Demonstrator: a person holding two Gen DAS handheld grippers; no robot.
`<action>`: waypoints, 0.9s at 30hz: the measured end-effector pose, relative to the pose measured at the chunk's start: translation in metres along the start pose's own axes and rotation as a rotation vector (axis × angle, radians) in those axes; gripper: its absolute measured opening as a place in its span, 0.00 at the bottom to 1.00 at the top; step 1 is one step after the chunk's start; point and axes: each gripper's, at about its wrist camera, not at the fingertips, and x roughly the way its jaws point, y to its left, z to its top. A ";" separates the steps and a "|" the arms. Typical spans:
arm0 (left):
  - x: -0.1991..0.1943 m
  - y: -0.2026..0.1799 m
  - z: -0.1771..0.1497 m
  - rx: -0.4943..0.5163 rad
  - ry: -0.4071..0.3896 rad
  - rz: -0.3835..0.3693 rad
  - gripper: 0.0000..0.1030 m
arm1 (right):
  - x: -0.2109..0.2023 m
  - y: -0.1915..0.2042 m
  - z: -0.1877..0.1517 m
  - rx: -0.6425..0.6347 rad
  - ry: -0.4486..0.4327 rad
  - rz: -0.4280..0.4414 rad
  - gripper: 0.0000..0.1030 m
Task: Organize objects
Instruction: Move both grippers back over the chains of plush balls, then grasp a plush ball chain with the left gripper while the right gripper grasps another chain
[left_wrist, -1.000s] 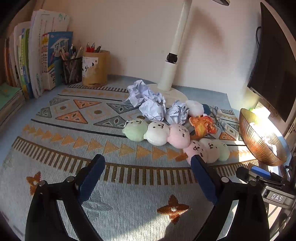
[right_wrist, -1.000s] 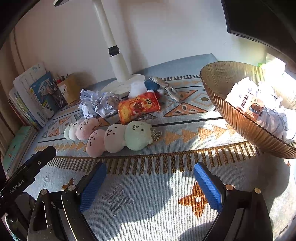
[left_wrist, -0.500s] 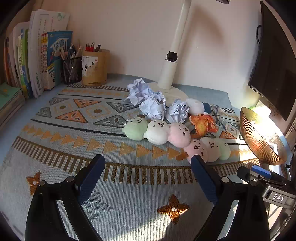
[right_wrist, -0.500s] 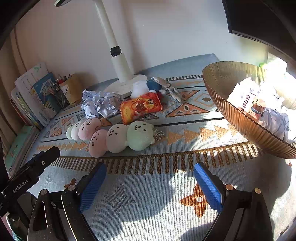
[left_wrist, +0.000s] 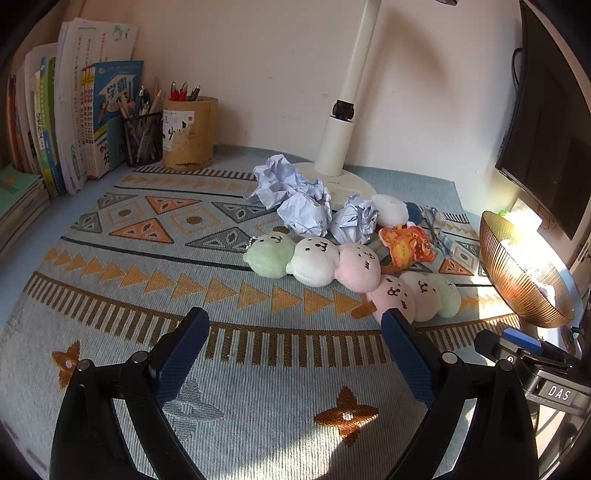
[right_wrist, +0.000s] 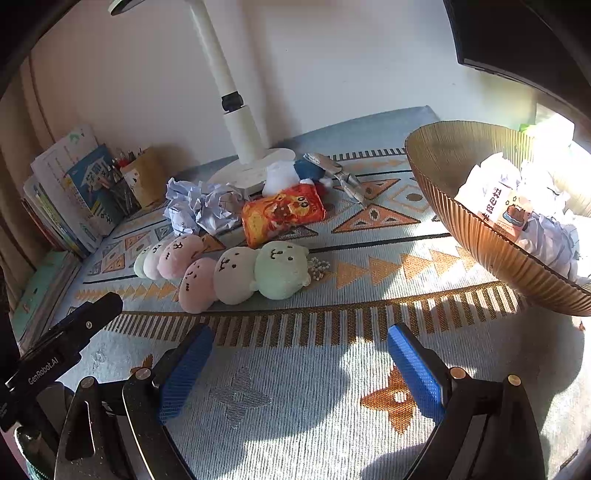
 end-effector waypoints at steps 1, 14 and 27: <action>0.000 0.000 0.000 0.000 0.000 0.000 0.91 | 0.000 0.000 0.000 0.000 0.000 0.000 0.93; 0.000 0.000 0.000 0.000 0.000 -0.001 0.92 | 0.001 -0.001 0.000 0.003 0.015 0.007 0.93; 0.032 0.043 0.067 -0.035 0.124 -0.094 0.91 | 0.046 0.004 0.062 -0.053 0.163 0.108 0.93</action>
